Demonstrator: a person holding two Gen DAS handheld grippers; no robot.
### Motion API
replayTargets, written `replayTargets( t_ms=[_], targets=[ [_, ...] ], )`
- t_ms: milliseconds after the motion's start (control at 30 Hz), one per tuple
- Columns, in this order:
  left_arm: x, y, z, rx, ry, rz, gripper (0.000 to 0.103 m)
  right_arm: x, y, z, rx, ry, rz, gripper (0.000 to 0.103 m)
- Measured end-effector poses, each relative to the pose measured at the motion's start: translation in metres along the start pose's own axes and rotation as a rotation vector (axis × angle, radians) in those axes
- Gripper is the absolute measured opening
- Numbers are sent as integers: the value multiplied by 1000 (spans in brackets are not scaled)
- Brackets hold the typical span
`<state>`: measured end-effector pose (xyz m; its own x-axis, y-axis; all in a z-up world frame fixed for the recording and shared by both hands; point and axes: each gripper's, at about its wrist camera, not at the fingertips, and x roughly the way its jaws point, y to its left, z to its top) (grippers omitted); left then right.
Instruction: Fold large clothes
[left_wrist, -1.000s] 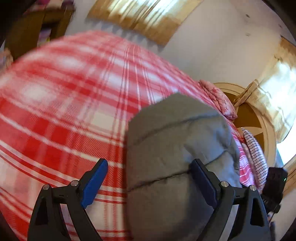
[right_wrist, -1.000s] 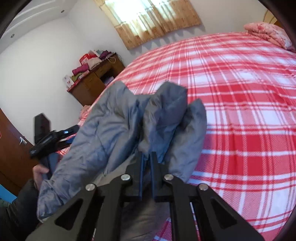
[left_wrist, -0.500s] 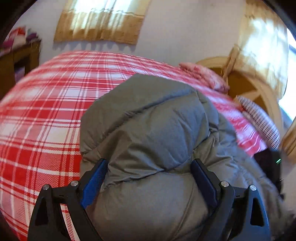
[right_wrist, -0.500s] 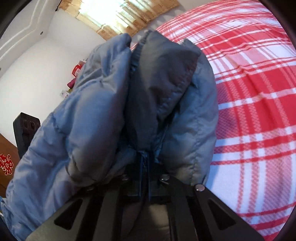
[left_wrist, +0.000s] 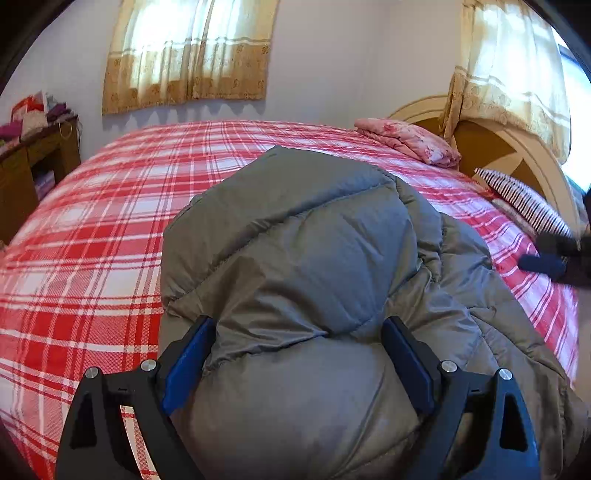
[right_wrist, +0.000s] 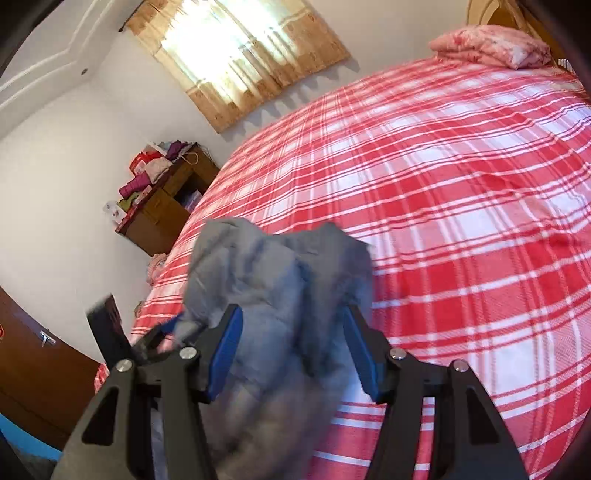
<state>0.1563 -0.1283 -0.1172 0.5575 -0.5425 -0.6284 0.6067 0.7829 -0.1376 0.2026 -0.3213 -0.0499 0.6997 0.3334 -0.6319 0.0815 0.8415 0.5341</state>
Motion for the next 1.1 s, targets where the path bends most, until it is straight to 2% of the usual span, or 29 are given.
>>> replayTargets(
  t_ms=[33,67,133,167,233,333,500,667,900,1100],
  targets=[
    [1,-3,0,10,-2,11,92,9,12,4,-17,11,-28,54],
    [1,-5,-1,20,-3,28,92,23,18,9,-43,31,-77,37],
    [3,-9,0,36,2,50,92,46,23,7,-67,65,-135,20],
    [5,-9,-1,41,5,60,92,56,21,2,-66,79,-172,18],
    [10,-8,-1,38,12,70,92,74,11,-8,-24,97,-234,15],
    [15,-7,-2,38,24,80,92,91,-7,-26,46,81,-209,13],
    [24,-3,-4,12,32,82,93,92,-20,-49,116,-6,-152,10],
    [34,1,-10,-32,9,90,95,98,-26,-64,118,-80,-133,7],
    [53,8,-11,-65,44,80,98,98,-29,-69,118,-108,-108,7],
    [54,2,-13,-46,50,109,99,101,-30,-72,131,-125,-95,7]
  ],
)
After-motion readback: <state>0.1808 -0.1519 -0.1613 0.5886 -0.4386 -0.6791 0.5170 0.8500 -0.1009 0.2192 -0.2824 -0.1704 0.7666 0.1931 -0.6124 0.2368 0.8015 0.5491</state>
